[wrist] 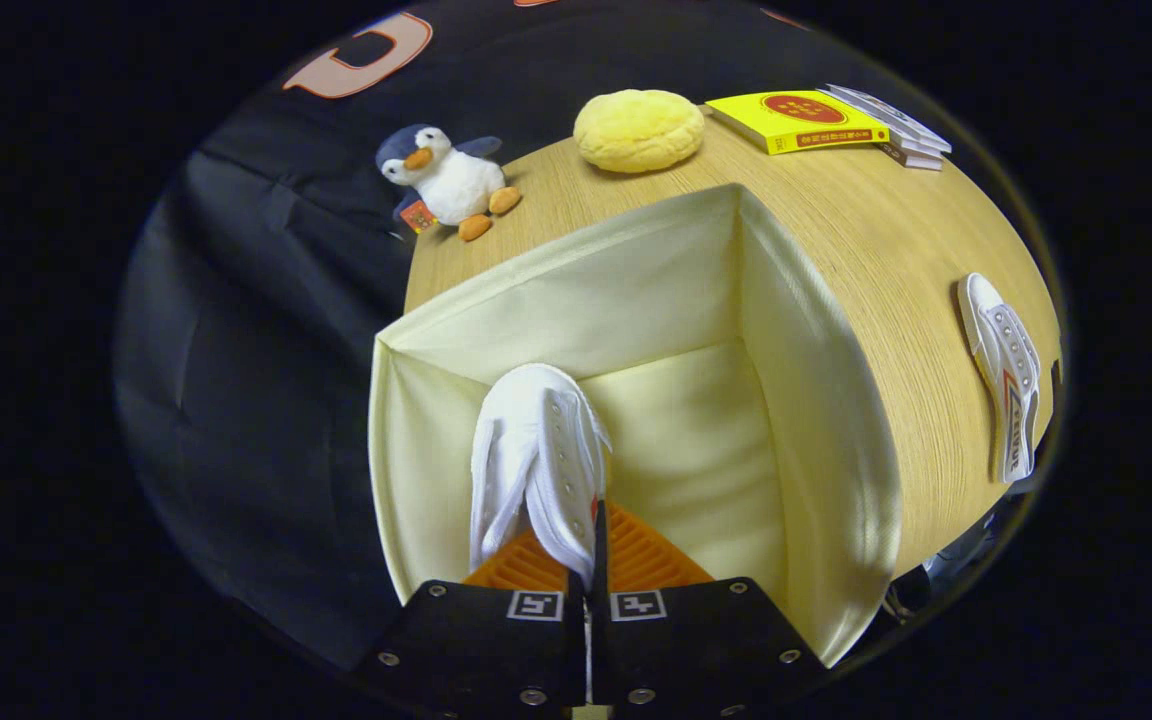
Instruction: Open the storage box then place both shoes into the box .Put the left shoe in first, then the right shoe, with the right side of both shoes facing outward in a uniform manner.
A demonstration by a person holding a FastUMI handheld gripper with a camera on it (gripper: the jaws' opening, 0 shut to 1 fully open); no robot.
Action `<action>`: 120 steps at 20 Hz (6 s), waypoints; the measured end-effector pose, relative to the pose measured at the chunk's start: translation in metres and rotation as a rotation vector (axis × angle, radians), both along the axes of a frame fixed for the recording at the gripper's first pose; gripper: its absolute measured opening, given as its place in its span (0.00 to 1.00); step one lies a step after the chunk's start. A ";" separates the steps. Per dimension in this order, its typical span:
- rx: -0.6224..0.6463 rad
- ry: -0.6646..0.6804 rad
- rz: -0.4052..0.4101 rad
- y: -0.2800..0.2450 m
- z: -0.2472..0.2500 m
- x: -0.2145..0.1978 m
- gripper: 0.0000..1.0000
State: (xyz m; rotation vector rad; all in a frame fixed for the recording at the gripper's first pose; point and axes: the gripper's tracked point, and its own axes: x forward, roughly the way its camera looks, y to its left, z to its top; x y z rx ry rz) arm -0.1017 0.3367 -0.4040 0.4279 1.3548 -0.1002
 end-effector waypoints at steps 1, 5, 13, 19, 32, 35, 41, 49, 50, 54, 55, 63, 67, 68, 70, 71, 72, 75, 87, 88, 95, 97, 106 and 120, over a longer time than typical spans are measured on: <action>0.014 0.011 -0.009 0.003 -0.004 0.001 0.03; 0.165 0.068 0.022 0.027 0.002 -0.007 0.14; 0.362 -0.109 0.155 0.003 0.077 -0.006 0.63; 0.268 -0.329 0.200 -0.103 0.127 -0.002 0.88; -0.246 -0.296 0.115 -0.390 0.044 -0.082 0.86; -0.292 -0.274 0.144 -0.411 0.018 -0.094 0.80; -0.367 -0.348 0.196 -0.428 -0.020 -0.083 0.66; -0.381 -0.411 0.136 -0.427 -0.043 -0.056 0.34; -0.391 -0.400 0.119 -0.432 -0.044 -0.055 0.24; -0.339 -0.357 0.057 -0.436 -0.039 -0.051 0.03; -0.329 -0.358 0.045 -0.434 -0.034 -0.048 0.03; -0.247 -0.398 -0.009 -0.390 0.043 -0.013 0.03; -0.218 -0.432 0.032 -0.342 0.081 0.001 0.03; -0.201 -0.439 0.042 -0.328 0.088 0.004 0.03; -0.170 -0.444 0.060 -0.299 0.103 0.011 0.03; -0.157 -0.443 0.068 -0.284 0.109 0.013 0.03; -0.143 -0.443 0.074 -0.271 0.115 0.016 0.03; -0.085 -0.447 0.088 -0.220 0.129 0.025 0.03; -0.098 -0.350 0.097 -0.082 0.091 0.026 0.03; -0.113 -0.335 0.090 -0.078 0.084 0.025 0.03; -0.226 -0.314 0.010 -0.076 0.060 0.018 0.03; -0.251 -0.295 0.004 -0.079 0.054 0.012 0.03; -0.055 -0.303 0.112 -0.037 0.059 0.011 0.54; -0.060 -0.761 0.173 -0.209 0.205 0.057 0.96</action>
